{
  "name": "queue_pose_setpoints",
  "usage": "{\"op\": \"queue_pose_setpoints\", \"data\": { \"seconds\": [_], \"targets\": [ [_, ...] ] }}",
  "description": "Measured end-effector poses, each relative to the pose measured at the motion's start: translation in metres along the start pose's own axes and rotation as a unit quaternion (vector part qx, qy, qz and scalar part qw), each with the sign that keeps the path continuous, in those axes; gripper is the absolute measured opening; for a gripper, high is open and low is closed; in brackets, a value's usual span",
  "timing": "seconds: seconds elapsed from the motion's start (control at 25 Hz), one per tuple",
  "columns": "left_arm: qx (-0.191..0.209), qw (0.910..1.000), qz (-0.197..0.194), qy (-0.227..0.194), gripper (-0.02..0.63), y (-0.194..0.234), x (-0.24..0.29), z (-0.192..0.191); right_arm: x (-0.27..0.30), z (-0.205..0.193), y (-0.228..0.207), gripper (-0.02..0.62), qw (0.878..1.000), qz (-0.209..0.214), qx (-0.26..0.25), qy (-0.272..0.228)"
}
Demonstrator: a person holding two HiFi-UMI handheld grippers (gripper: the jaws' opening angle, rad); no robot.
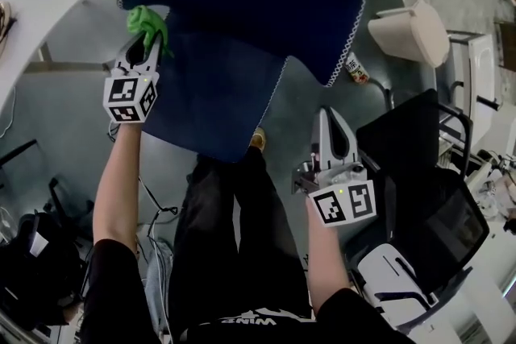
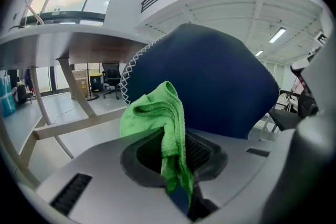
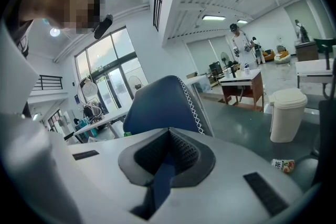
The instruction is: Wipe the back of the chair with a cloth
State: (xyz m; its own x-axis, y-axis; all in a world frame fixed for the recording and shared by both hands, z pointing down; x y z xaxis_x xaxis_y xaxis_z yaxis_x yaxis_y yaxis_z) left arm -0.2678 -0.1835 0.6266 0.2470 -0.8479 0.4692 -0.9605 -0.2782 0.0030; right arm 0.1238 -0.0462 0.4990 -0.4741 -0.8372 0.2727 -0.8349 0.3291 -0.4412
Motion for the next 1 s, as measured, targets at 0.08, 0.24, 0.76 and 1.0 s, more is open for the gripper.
{"op": "queue_pose_setpoints", "data": {
  "seconds": [0.08, 0.24, 0.76, 1.0],
  "targets": [
    [0.002, 1.0000, -0.001, 0.005, 0.067, 0.002, 0.009, -0.004, 0.000, -0.001, -0.001, -0.005, 1.000, -0.003, 0.000, 0.003],
    [0.000, 1.0000, -0.002, 0.009, 0.067, 0.002, 0.026, -0.006, -0.001, -0.002, -0.005, -0.005, 1.000, -0.008, -0.002, 0.007],
    [0.037, 0.9912, -0.121, 0.038, 0.067, -0.100, 0.062, -0.028, -0.005, -0.010, -0.008, -0.005, 1.000, -0.023, 0.003, 0.008],
    [0.018, 0.9847, -0.168, 0.042, 0.067, -0.160, 0.064, -0.035, -0.013, -0.016, -0.012, -0.005, 0.999, -0.034, 0.008, 0.009]
  ]
}}
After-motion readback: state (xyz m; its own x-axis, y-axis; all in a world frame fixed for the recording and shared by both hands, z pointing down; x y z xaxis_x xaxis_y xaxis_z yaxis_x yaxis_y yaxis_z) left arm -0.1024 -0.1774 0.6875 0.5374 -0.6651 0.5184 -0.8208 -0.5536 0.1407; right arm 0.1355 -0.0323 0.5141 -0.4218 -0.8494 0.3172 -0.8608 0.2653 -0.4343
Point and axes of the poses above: the fingertips, and each gripper's own axes: x forward along the fingers, y to its left, z out of its top, the point moved 9 cm from there along -x, backward along the fingers, and after that the axes turned 6 degrees about z, right-handed, at the moved point
